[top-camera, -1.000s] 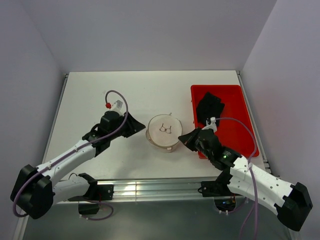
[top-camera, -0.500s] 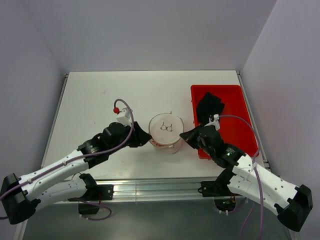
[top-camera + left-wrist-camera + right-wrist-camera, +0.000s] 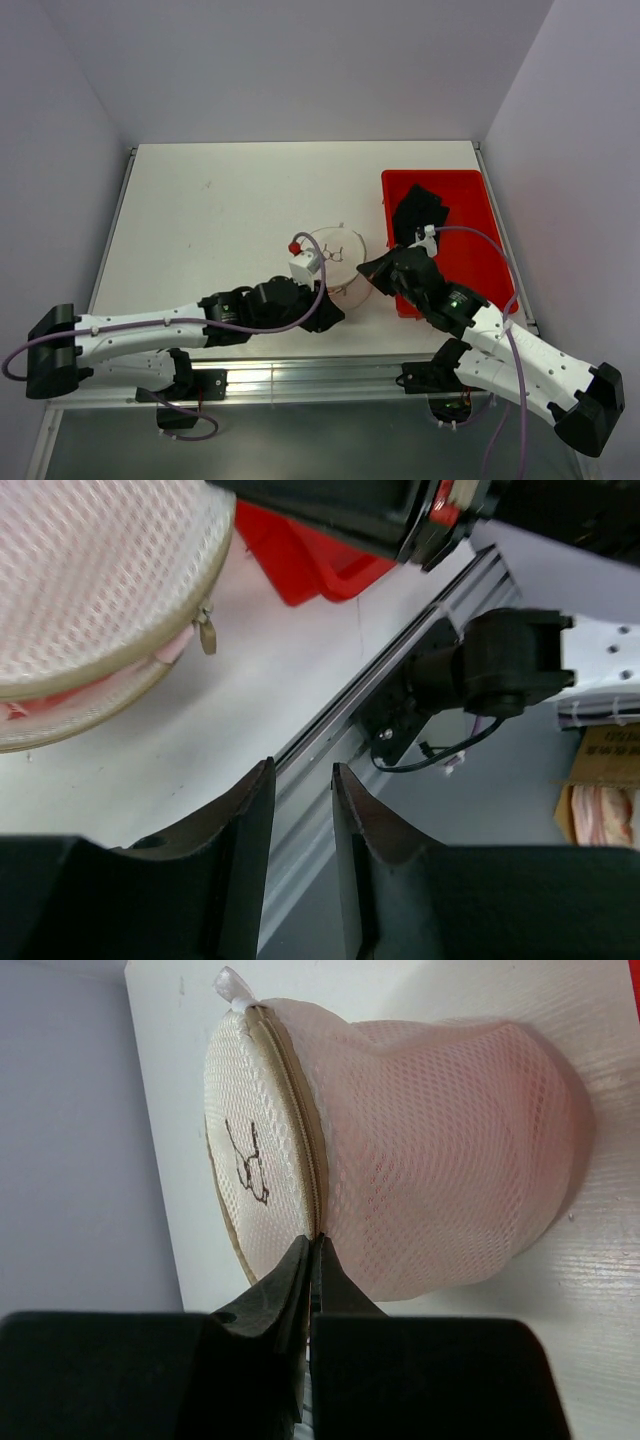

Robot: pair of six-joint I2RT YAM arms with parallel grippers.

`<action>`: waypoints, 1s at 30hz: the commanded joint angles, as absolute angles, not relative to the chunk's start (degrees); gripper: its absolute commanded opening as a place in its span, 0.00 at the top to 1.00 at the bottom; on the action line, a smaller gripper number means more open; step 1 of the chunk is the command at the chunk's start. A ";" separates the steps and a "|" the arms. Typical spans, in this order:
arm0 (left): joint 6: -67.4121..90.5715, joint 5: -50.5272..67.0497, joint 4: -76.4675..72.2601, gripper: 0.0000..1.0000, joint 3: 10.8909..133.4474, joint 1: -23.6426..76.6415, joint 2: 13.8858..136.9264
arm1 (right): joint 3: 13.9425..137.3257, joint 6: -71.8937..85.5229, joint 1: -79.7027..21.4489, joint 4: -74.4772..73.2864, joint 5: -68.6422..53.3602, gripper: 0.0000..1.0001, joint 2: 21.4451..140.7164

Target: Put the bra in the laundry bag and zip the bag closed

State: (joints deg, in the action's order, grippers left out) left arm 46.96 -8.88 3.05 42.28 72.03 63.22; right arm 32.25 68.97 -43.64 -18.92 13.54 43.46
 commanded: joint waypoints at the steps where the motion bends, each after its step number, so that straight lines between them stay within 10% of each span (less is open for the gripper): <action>1: 45.88 -9.22 -3.25 0.65 45.61 73.82 66.87 | 35.33 69.35 -44.03 -19.86 15.91 1.00 43.15; 30: 46.94 -19.87 2.64 0.50 52.91 70.84 81.65 | 35.16 68.82 -44.03 -20.57 15.29 1.00 42.36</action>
